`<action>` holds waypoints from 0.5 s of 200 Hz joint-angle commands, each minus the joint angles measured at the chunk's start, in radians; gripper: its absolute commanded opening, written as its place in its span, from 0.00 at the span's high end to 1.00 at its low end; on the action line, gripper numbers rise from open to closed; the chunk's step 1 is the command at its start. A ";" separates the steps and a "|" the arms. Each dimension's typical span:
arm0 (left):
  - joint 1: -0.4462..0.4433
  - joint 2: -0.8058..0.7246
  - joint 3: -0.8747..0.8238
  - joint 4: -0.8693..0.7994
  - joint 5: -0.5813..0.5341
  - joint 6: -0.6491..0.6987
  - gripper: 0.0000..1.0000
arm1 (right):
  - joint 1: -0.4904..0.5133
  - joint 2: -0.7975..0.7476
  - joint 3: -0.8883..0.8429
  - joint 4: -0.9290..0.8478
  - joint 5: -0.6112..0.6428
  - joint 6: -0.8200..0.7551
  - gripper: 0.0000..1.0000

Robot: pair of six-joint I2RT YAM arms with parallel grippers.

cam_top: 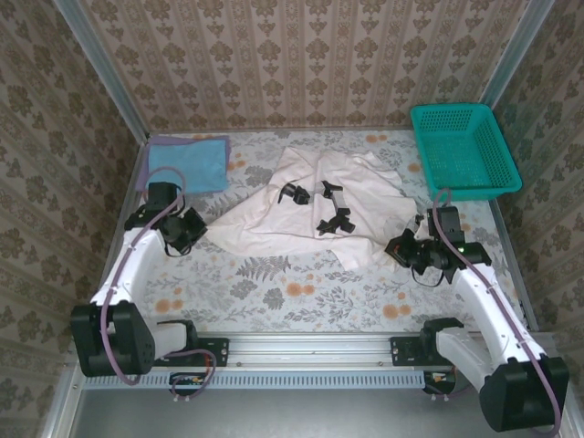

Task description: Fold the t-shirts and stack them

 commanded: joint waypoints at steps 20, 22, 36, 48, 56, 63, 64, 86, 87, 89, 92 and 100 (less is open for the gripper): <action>-0.021 0.333 0.456 0.021 0.116 -0.039 1.00 | -0.035 0.286 0.335 0.079 0.037 0.020 1.00; -0.024 0.354 0.489 0.017 0.123 -0.038 1.00 | -0.038 0.309 0.373 0.072 0.041 0.015 1.00; -0.027 0.527 0.785 -0.026 0.187 -0.036 1.00 | -0.047 0.408 0.540 0.041 0.073 0.020 1.00; -0.037 0.676 1.129 -0.070 0.247 -0.040 1.00 | -0.056 0.515 0.738 -0.001 0.082 0.024 1.00; -0.050 0.782 1.398 -0.115 0.237 -0.019 1.00 | -0.055 0.585 0.936 -0.068 0.108 -0.005 1.00; -0.058 0.877 1.656 -0.174 0.221 0.002 1.00 | -0.056 0.635 1.086 -0.124 0.124 -0.031 1.00; -0.059 0.890 1.677 -0.181 0.221 0.002 1.00 | -0.056 0.643 1.107 -0.132 0.125 -0.031 1.00; -0.016 1.039 2.137 -0.095 0.301 -0.102 1.00 | -0.059 0.751 1.573 -0.301 0.195 -0.110 1.00; -0.013 1.036 2.135 -0.086 0.306 -0.108 1.00 | -0.059 0.751 1.573 -0.301 0.195 -0.110 1.00; -0.008 1.031 2.125 -0.068 0.314 -0.116 1.00 | -0.059 0.761 1.627 -0.321 0.201 -0.119 1.00; -0.001 1.008 2.102 -0.045 0.323 -0.125 1.00 | -0.058 0.770 1.680 -0.339 0.206 -0.128 1.00; 0.014 0.935 2.001 0.004 0.343 -0.116 1.00 | -0.058 0.783 1.776 -0.384 0.213 -0.150 1.00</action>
